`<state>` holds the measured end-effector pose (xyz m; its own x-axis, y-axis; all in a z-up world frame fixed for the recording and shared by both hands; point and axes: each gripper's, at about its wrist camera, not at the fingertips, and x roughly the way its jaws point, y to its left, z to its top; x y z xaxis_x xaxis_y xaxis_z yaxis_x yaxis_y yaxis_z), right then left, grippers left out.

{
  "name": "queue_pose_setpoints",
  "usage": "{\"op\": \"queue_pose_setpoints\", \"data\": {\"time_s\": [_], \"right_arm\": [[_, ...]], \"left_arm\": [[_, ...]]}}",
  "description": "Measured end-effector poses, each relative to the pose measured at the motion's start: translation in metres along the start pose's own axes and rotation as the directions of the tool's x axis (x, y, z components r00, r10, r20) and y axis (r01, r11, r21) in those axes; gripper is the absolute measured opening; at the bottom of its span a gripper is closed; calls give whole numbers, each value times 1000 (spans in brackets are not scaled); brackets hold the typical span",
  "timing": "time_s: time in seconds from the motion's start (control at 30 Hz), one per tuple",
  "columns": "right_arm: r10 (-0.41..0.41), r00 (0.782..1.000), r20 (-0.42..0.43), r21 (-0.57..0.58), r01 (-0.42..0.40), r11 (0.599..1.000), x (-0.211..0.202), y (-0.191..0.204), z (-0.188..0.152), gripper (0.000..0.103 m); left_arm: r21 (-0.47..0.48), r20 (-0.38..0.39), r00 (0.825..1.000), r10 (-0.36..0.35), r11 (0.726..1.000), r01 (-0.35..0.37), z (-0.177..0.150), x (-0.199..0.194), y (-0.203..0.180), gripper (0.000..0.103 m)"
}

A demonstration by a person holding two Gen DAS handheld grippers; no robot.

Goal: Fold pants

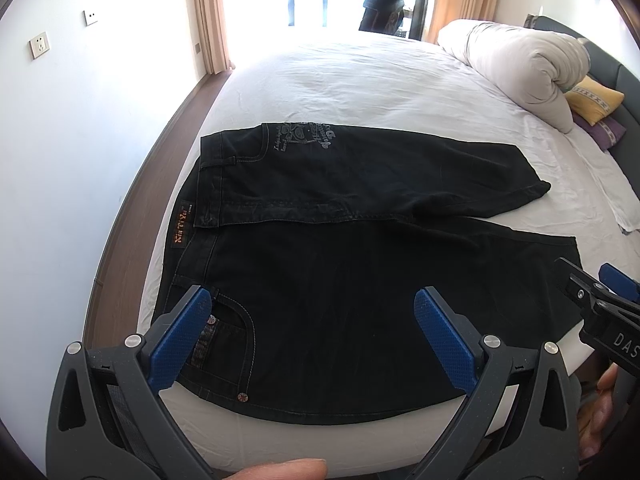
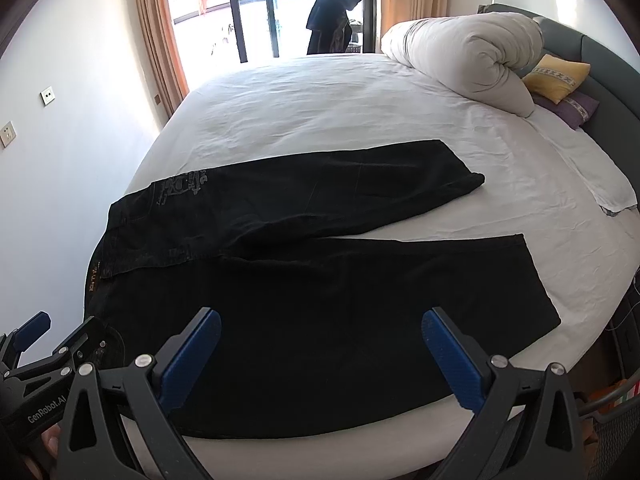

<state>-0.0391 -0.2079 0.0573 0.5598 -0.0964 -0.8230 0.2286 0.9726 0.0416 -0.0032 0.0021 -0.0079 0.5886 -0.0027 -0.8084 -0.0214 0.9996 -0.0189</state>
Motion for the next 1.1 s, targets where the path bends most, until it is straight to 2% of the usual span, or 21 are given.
{"op": "queue_pose_setpoints", "data": {"time_s": [1.1], "right_arm": [[-1,1000,-13,-2,1,1000,5,5,-6,103]], "left_arm": [[-2,-4,1000,-1,1000,1,-1,1,1,103]]}}
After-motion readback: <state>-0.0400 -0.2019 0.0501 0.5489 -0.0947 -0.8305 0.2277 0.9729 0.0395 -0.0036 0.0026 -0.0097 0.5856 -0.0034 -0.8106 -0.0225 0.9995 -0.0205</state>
